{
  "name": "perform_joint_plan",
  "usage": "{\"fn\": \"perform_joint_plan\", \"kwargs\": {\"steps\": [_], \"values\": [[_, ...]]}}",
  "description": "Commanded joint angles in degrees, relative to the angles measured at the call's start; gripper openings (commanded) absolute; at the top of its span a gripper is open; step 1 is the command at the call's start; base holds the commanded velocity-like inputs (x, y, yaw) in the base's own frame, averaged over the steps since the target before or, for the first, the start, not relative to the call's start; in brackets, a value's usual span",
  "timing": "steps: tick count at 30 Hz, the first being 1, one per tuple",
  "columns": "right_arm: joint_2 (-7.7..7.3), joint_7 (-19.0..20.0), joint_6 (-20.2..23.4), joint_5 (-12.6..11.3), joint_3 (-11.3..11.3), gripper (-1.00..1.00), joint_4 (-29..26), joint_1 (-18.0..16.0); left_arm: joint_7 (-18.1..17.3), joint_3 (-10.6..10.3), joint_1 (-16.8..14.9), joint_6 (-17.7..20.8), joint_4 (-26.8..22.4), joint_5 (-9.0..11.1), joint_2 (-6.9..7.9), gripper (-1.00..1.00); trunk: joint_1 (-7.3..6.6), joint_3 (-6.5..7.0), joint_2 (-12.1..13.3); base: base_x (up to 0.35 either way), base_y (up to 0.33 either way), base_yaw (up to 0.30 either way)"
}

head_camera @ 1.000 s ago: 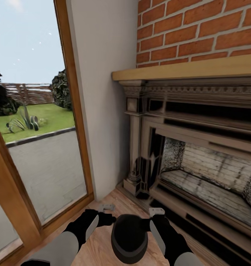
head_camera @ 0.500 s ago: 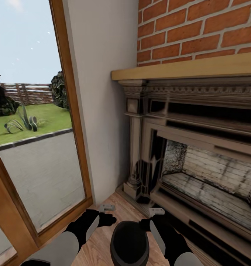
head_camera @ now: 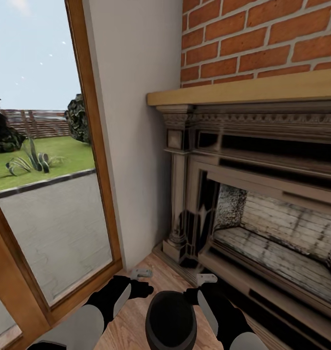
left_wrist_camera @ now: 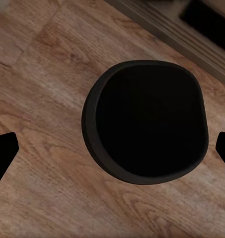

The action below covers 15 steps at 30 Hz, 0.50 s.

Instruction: Place each of the two pumpkins and all three candles from the living room inside a cabinet in the living room (use any cabinet), then make sure every cabinet is closed, and position the cauldron so it is next to a table in the living room.

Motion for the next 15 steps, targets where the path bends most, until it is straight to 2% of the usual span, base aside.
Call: {"fn": "perform_joint_plan", "kwargs": {"steps": [1,15], "values": [[0.0,-0.52,0.17,-0.6,0.12,1.0,-0.06,-0.03,-0.01,-0.31,-0.02,0.31,-0.1,0.24,0.04,1.0,-0.01,-0.06,-0.03,0.0,0.0,0.0],[0.0,-0.52,-0.85,-0.6,0.12,1.0,-0.06,-0.03,-0.09,-0.31,-0.02,0.31,-0.1,0.24,0.04,1.0,2.85,-2.39,-5.24,0.0,0.0,0.0]]}}
